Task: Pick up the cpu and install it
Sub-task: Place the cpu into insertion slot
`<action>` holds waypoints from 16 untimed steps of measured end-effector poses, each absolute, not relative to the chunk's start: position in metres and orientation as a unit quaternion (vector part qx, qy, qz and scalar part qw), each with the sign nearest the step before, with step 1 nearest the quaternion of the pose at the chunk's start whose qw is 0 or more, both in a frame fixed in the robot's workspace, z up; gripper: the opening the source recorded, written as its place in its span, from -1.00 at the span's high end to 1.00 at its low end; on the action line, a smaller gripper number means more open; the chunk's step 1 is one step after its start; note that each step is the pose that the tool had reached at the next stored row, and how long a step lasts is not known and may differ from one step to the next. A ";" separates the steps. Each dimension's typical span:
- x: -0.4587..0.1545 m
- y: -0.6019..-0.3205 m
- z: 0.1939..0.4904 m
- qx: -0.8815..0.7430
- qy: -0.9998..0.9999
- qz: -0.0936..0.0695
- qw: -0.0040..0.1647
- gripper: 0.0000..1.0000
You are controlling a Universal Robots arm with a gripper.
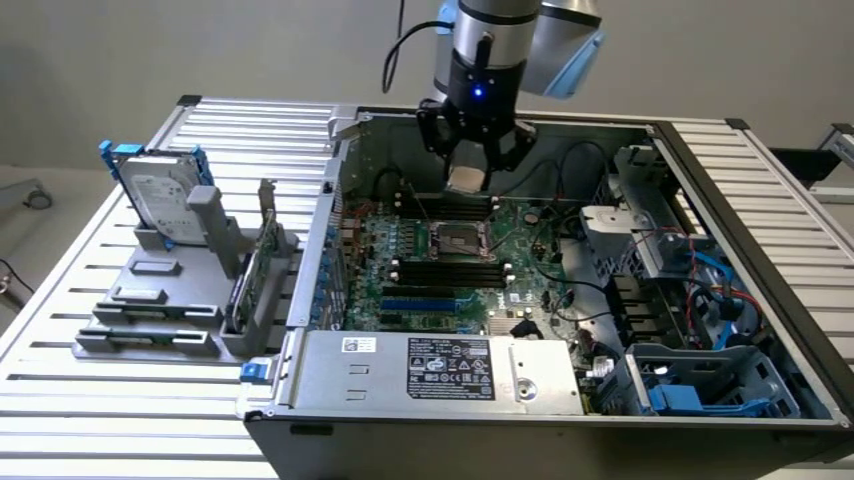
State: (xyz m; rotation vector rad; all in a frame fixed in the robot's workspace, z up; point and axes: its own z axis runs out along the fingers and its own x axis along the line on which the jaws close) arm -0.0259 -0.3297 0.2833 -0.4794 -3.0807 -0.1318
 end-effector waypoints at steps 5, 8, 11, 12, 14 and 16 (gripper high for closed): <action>-0.026 -0.330 0.278 -0.198 -0.979 -0.043 0.009 -0.09; -0.026 -0.330 0.275 -0.225 -0.973 -0.043 0.007 -0.09; -0.026 -0.330 0.272 -0.251 -0.967 -0.043 0.006 -0.09; -0.026 -0.330 0.271 -0.260 -0.965 -0.043 0.006 -0.09; -0.026 -0.330 0.269 -0.278 -0.960 -0.043 0.005 -0.09; -0.026 -0.330 0.267 -0.295 -0.954 -0.043 0.004 -0.09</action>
